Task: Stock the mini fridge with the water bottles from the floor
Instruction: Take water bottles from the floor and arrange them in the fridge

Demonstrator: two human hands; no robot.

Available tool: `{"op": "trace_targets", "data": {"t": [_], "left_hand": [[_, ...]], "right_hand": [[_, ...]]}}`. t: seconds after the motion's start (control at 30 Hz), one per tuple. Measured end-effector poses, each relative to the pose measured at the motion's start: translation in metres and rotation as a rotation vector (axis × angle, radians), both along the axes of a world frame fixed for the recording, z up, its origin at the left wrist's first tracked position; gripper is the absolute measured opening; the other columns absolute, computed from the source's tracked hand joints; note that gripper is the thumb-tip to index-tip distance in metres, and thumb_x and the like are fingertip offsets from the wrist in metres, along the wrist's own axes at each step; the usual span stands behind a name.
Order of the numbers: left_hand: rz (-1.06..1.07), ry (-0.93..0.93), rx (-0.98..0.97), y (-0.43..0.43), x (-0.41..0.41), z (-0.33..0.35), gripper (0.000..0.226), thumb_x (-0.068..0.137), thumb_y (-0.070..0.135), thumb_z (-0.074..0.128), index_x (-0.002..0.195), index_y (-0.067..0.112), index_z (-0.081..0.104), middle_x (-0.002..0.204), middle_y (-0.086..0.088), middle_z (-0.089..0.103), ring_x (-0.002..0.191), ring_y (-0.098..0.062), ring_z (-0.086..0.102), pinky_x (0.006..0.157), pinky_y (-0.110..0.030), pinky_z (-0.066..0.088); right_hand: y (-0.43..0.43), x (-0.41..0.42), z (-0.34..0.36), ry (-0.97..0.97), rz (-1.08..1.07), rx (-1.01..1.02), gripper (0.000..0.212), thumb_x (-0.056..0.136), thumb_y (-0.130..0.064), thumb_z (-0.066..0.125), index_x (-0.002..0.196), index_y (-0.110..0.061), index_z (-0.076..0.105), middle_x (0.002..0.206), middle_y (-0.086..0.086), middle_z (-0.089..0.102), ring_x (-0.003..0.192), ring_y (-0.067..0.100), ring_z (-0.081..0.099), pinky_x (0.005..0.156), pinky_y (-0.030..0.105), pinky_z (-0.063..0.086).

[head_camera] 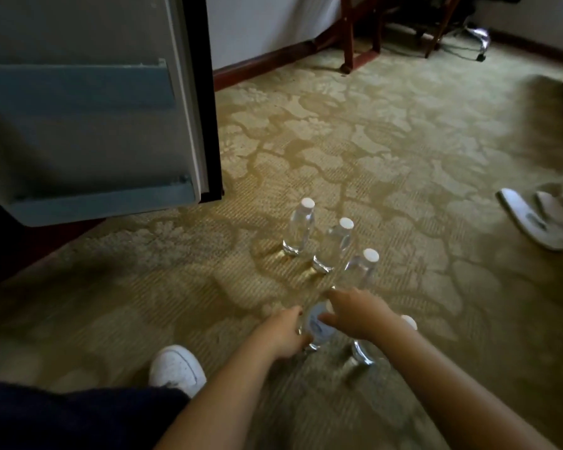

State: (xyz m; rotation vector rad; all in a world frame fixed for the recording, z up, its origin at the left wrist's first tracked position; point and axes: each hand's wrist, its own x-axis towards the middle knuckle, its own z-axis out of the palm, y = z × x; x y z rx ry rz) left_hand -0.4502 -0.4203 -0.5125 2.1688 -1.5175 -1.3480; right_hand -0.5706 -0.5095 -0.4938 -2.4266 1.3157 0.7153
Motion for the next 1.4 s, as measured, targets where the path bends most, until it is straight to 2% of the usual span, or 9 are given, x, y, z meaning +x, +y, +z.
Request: {"op": "trace_targets", "data": {"t": [0.17, 0.3, 0.43, 0.57, 0.83, 0.97, 1.1, 1.27, 1.4], "left_hand": [[-0.052, -0.048, 0.059, 0.000, 0.006, -0.008, 0.065, 0.088, 0.033, 0.059, 0.143, 0.014, 0.032, 0.149, -0.009, 0.035, 0.136, -0.025, 0.037, 0.107, -0.029, 0.033], [-0.082, -0.063, 0.096, 0.002, 0.010, -0.010, 0.072, 0.086, 0.035, 0.060, 0.146, 0.012, 0.026, 0.152, -0.011, 0.032, 0.139, -0.027, 0.033, 0.111, -0.032, 0.030], [-0.022, -0.033, 0.019, 0.000, 0.019, -0.002, 0.070, 0.084, 0.030, 0.064, 0.143, 0.011, 0.030, 0.148, -0.012, 0.036, 0.137, -0.027, 0.036, 0.110, -0.032, 0.032], [0.110, 0.040, -0.111, -0.001, 0.032, 0.003, 0.094, 0.079, 0.037, 0.070, 0.150, 0.022, 0.010, 0.156, -0.007, 0.023, 0.142, -0.027, 0.026, 0.115, -0.039, 0.027], [0.314, 0.145, -0.602, -0.002, 0.077, 0.075, 0.063, 0.061, 0.049, 0.075, 0.116, 0.031, 0.049, 0.114, 0.006, 0.062, 0.103, -0.015, 0.062, 0.088, -0.044, 0.053], [0.188, 0.022, -0.669, 0.008, 0.129, 0.137, 0.054, 0.068, 0.032, 0.081, 0.113, 0.020, 0.055, 0.106, 0.006, 0.064, 0.091, -0.008, 0.062, 0.080, -0.025, 0.054], [0.062, -0.194, -0.657, 0.023, 0.174, 0.195, 0.059, 0.069, 0.041, 0.078, 0.120, 0.024, 0.054, 0.117, 0.004, 0.064, 0.105, -0.013, 0.060, 0.092, -0.034, 0.051], [0.078, -0.364, -0.643, 0.053, 0.221, 0.242, 0.052, 0.072, 0.042, 0.074, 0.118, 0.027, 0.054, 0.118, 0.004, 0.062, 0.105, -0.014, 0.059, 0.092, -0.036, 0.050], [0.138, -0.455, -0.638, 0.089, 0.264, 0.262, 0.051, 0.074, 0.047, 0.071, 0.118, 0.029, 0.052, 0.116, 0.005, 0.063, 0.103, -0.014, 0.060, 0.090, -0.038, 0.051]], "right_hand": [[0.020, 0.000, -0.032, -0.219, -0.025, -0.261, 0.040, 0.093, -0.047, 0.044, 0.117, -0.015, 0.044, 0.113, 0.008, 0.063, 0.102, 0.030, 0.063, 0.075, 0.036, 0.048], [0.011, 0.000, -0.032, -0.292, 0.023, -0.314, 0.040, 0.095, -0.047, 0.040, 0.115, -0.013, 0.043, 0.106, 0.006, 0.066, 0.095, 0.029, 0.066, 0.064, 0.032, 0.040], [0.002, 0.007, -0.014, -0.375, 0.001, -0.329, 0.039, 0.095, -0.046, 0.041, 0.114, -0.012, 0.043, 0.099, 0.008, 0.068, 0.089, 0.031, 0.065, 0.060, 0.031, 0.034], [0.002, 0.022, 0.025, -0.561, -0.035, -0.375, 0.032, 0.094, -0.042, 0.045, 0.104, -0.012, 0.046, 0.089, 0.009, 0.067, 0.081, 0.030, 0.063, 0.059, 0.031, 0.031], [0.007, 0.079, 0.124, -0.849, 0.069, -0.446, 0.030, 0.093, -0.041, 0.047, 0.104, -0.013, 0.049, 0.077, -0.001, 0.055, 0.070, 0.021, 0.053, 0.056, 0.030, 0.031], [0.017, 0.107, 0.172, -0.986, 0.153, -0.403, 0.028, 0.094, -0.041, 0.045, 0.104, -0.015, 0.048, 0.075, 0.000, 0.058, 0.069, 0.021, 0.054, 0.060, 0.034, 0.040], [0.027, 0.140, 0.205, -1.121, 0.190, -0.392, 0.028, 0.093, -0.042, 0.044, 0.097, -0.015, 0.049, 0.076, 0.002, 0.061, 0.070, 0.021, 0.057, 0.065, 0.040, 0.045], [0.042, 0.190, 0.233, -1.241, 0.240, -0.389, 0.028, 0.094, -0.038, 0.046, 0.092, -0.011, 0.050, 0.071, -0.006, 0.053, 0.066, 0.013, 0.050, 0.056, 0.026, 0.035], [0.060, 0.241, 0.253, -1.311, 0.331, -0.371, 0.026, 0.094, -0.038, 0.047, 0.087, -0.013, 0.046, 0.069, -0.006, 0.050, 0.066, 0.015, 0.051, 0.055, 0.025, 0.035]]}}
